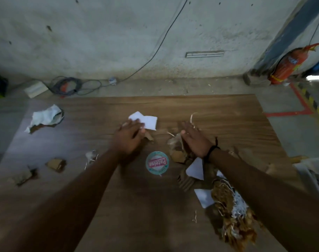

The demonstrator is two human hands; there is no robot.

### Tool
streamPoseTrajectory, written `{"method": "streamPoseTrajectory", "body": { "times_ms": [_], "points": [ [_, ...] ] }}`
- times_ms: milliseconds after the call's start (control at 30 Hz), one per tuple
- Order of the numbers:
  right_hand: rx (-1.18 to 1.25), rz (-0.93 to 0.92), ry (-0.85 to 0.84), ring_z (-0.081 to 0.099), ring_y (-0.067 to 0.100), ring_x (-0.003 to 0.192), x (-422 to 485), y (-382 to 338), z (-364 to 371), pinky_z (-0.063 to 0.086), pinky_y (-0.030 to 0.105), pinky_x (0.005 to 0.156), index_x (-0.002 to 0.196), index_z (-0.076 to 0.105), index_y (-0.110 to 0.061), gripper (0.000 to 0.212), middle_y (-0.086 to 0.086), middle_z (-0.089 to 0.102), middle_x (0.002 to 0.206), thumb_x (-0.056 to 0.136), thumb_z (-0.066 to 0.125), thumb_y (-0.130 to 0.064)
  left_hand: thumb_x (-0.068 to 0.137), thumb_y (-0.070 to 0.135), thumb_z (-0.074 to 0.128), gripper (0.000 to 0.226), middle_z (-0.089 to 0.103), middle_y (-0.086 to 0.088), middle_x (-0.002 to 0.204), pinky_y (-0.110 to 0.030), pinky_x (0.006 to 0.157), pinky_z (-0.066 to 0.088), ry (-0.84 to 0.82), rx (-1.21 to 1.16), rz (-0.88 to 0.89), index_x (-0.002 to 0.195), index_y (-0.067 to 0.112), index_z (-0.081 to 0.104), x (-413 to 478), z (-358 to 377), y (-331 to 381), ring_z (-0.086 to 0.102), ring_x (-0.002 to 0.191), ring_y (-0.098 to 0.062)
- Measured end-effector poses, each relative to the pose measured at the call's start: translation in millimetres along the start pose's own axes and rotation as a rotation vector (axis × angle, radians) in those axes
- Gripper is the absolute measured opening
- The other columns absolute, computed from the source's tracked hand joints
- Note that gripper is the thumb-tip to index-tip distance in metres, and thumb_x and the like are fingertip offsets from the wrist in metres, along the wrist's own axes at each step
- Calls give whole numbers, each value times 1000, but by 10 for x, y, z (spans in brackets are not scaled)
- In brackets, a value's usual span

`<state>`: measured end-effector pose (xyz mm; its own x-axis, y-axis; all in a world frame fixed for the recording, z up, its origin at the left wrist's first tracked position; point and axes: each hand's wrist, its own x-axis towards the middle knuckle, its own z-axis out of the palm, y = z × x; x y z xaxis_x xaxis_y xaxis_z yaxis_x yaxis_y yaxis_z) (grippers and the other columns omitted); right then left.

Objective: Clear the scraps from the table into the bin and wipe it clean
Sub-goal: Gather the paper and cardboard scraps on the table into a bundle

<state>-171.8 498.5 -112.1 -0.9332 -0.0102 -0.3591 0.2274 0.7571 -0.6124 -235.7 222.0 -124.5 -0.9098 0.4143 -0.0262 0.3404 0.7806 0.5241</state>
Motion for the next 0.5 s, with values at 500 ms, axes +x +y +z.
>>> {"method": "streamPoseTrajectory", "body": {
  "times_ms": [500],
  "points": [
    [352,-167,355,58,-8,98,-648,-408,-109,42,12,88,112,62,-21,25,-1,63,115,97,47,-8,87,31,56,24,70,-3,103,-46,99,42,442,-546,119,91,15,73,-658,-118,246,61,109,-23]
  ]
}}
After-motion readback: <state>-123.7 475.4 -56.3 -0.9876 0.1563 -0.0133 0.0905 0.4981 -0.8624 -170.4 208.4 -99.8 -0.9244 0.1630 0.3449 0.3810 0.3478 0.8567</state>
